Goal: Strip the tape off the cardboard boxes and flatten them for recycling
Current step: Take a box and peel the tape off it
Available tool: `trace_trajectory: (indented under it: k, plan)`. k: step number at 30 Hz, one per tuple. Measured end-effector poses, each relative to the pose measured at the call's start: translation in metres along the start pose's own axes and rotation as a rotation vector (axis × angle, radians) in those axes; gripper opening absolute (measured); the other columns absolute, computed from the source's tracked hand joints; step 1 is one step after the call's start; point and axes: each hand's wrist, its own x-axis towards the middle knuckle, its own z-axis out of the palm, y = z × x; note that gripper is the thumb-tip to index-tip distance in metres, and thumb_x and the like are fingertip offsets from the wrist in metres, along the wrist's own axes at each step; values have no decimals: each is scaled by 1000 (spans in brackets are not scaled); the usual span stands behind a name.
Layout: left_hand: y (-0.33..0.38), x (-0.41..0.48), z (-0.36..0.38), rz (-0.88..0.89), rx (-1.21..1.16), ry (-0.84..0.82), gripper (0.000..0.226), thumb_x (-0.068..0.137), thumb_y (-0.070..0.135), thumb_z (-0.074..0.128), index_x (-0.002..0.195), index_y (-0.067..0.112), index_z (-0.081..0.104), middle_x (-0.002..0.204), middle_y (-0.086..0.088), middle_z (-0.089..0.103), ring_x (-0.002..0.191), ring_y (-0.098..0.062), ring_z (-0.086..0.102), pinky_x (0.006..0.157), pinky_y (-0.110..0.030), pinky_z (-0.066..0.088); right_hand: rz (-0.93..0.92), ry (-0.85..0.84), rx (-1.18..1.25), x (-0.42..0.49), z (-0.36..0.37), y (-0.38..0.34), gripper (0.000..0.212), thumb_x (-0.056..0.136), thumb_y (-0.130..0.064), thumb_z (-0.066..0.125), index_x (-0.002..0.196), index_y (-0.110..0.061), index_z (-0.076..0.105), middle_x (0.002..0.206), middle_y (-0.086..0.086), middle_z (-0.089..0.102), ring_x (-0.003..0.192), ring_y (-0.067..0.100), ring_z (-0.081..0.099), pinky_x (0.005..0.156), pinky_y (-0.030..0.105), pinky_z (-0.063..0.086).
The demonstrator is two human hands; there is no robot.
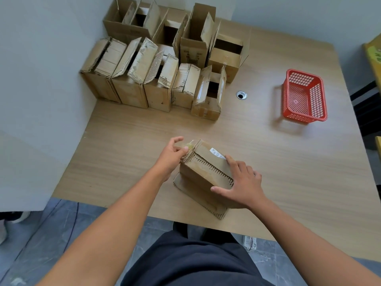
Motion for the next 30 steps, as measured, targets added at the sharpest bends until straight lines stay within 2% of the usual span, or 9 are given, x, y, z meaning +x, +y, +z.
trace_trajectory:
  k: [3,9,12,15,17,19,21,26,30]
  plan:
    - [-4,2,3,67,102,78,8,98,25,64,98,33,66,96,1,74,87,-17,69,82,-41,55,9,-10,3,1,-1,0,121,54,-103,33,157,-49,-2,149,-8,36,134,21,39,110,48,28]
    - [3,1,10,150,372,103,25,105,29,51,90,21,68,87,5,71,83,-18,65,72,-33,49,12,-12,-8,0,-2,-1,120,54,-104,30,155,-49,-4,149,-8,35,134,22,40,109,48,27]
    - [7,1,9,118,375,59,43,105,45,47,71,19,56,88,8,51,77,-16,54,66,-29,39,7,-6,-3,0,-3,0,118,55,-104,31,154,-50,-4,148,-8,35,134,22,40,110,48,27]
    - [11,5,0,35,273,7,22,98,46,63,84,31,73,110,23,50,94,6,54,80,-13,40,-3,-7,-11,-1,-3,0,118,57,-103,32,155,-48,-3,148,-8,35,134,21,40,111,48,25]
    - [10,9,-1,-37,159,-76,13,99,36,65,91,30,75,97,17,70,85,-1,61,74,-18,46,-9,-5,-15,-1,-2,0,117,60,-101,37,156,-47,-3,149,-7,35,134,21,39,111,48,25]
    - [8,10,2,-69,76,-72,9,101,27,64,97,23,71,87,2,71,74,-13,60,65,-25,48,-12,-5,-15,-1,-2,0,116,62,-100,39,157,-47,-2,149,-7,35,135,21,39,112,48,24]
    - [7,11,5,-19,118,-26,2,102,23,62,101,24,64,83,-3,65,67,-13,59,58,-26,47,-14,-4,-16,0,-2,1,117,62,-101,38,157,-47,-3,149,-7,35,135,21,39,113,48,24]
    - [10,11,5,-23,188,-23,10,105,19,54,101,23,62,89,-10,64,72,-18,60,59,-30,47,-17,10,-11,0,0,3,118,59,-103,31,157,-47,-4,148,-8,35,134,20,39,112,48,24]
    - [10,8,11,30,235,-26,25,106,31,50,105,19,72,101,-2,74,91,-17,67,79,-33,51,-9,11,6,1,0,5,119,57,-104,30,156,-48,-3,148,-8,35,135,20,38,112,49,23]
